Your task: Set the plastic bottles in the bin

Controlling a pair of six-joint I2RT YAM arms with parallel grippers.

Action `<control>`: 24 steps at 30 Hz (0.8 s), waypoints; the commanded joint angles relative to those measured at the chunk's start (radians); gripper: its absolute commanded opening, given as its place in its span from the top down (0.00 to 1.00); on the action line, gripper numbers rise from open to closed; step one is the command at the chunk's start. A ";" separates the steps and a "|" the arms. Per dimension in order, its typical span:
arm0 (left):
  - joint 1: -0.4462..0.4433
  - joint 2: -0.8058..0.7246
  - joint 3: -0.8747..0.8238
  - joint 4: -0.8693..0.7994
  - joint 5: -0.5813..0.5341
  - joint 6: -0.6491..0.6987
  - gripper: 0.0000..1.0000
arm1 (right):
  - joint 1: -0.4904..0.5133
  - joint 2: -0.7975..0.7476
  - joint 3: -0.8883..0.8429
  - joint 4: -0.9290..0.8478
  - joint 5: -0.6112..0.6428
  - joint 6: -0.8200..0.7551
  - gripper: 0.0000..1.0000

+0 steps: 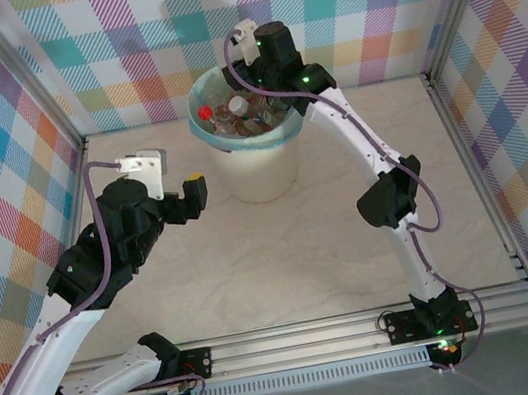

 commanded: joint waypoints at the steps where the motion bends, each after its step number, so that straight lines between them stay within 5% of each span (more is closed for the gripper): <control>1: 0.010 -0.015 -0.020 -0.014 -0.011 -0.025 0.04 | -0.003 0.076 -0.057 -0.190 -0.029 0.022 0.47; 24: 0.028 0.004 -0.063 -0.003 0.011 -0.053 0.04 | -0.015 0.245 -0.164 -0.199 -0.090 0.088 0.46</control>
